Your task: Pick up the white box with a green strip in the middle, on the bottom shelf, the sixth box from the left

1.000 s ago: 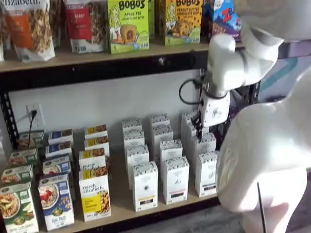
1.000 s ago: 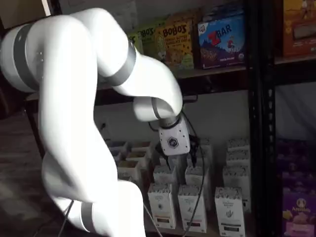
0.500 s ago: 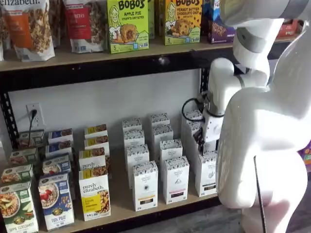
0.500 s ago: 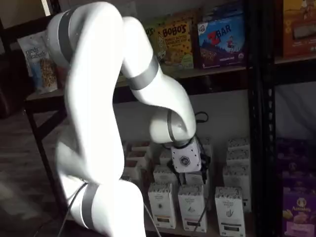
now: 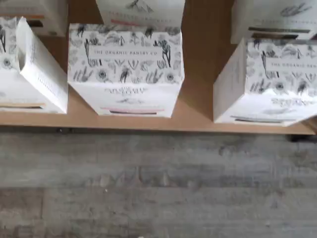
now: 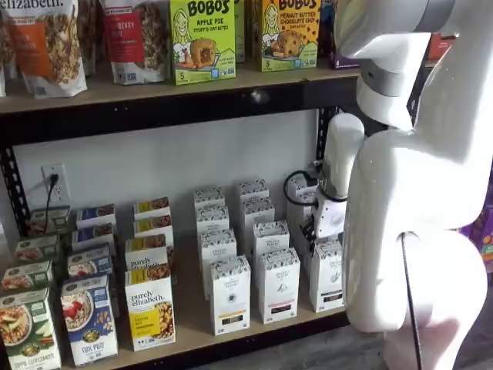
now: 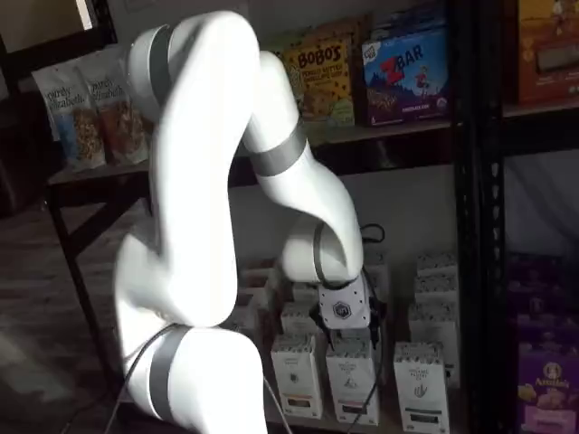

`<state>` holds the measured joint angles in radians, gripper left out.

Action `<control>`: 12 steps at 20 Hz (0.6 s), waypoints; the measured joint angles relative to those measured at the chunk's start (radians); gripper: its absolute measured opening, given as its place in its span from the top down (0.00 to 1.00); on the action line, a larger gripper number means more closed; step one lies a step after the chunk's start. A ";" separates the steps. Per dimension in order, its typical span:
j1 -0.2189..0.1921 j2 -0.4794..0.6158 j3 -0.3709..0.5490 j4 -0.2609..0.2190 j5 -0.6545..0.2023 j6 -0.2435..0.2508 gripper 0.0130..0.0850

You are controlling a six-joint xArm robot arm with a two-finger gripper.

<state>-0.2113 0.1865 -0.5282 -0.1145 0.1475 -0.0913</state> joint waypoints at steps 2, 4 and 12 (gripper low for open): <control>0.016 0.046 -0.021 0.079 -0.035 -0.063 0.00; 0.017 0.087 -0.048 0.081 -0.047 -0.064 0.00; -0.029 0.215 -0.172 -0.116 -0.026 0.087 0.00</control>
<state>-0.2403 0.4017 -0.7004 -0.2308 0.1220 -0.0043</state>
